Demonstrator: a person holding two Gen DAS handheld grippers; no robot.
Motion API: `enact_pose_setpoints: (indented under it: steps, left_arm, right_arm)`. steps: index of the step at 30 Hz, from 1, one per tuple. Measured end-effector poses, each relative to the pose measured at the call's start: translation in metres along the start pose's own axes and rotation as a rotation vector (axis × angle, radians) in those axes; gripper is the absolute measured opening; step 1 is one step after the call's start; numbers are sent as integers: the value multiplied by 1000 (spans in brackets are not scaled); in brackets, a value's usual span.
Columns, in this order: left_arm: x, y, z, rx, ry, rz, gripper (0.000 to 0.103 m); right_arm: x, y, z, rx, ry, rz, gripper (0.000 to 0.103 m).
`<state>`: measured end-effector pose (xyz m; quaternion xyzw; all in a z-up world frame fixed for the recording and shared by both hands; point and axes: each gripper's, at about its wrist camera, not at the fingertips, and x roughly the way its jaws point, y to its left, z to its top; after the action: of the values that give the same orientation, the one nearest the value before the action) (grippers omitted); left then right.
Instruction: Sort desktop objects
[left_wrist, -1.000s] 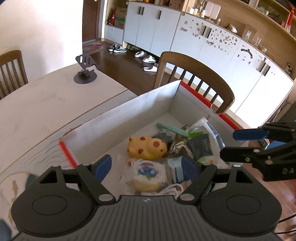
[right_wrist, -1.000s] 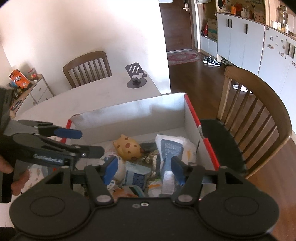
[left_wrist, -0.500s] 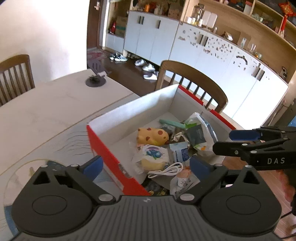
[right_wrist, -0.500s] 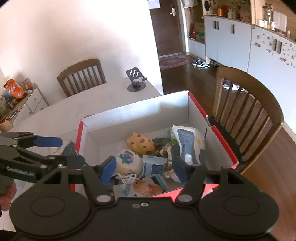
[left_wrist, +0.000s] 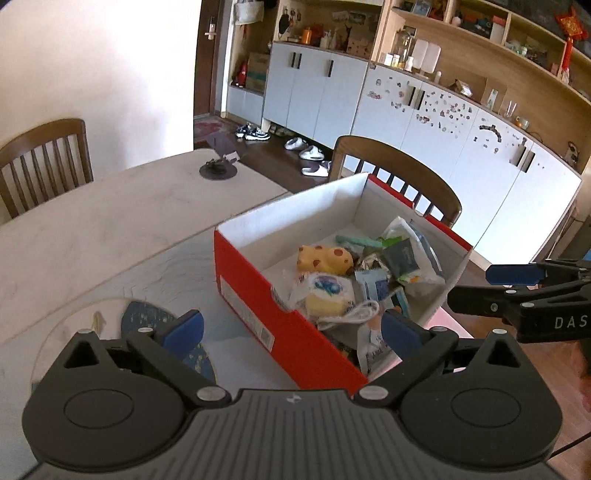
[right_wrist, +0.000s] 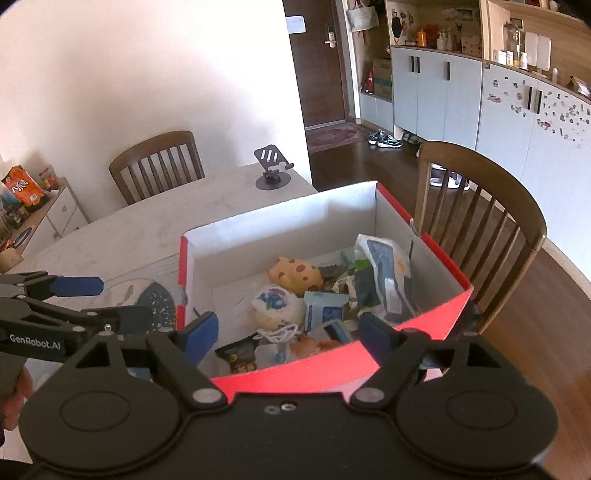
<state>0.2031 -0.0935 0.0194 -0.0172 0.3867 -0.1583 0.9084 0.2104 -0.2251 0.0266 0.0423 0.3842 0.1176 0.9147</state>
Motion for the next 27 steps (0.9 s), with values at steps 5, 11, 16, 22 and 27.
enact_pose_setpoints:
  steps: [5,11,16,22,27]
  left_arm:
    - [-9,2,-15,-25,13,0,103]
    - [-20,-2,-23,-6,11,9,103]
    - [-26,-9,-26,13,2,17,103]
    - [-26,-13,-27,16,6,4,103]
    - [-24,-17,-30,30,11,3,103]
  right_arm:
    - [-9,7,-11,4,-23,-17,85]
    - [-18,16,-25,7,-57,-29,87]
    - [-25,23,-33,-1,-72,-43,87]
    - [-29,21,-38,8,-76,-70,87]
    - [-29,19,-40,17,-69,-77,87]
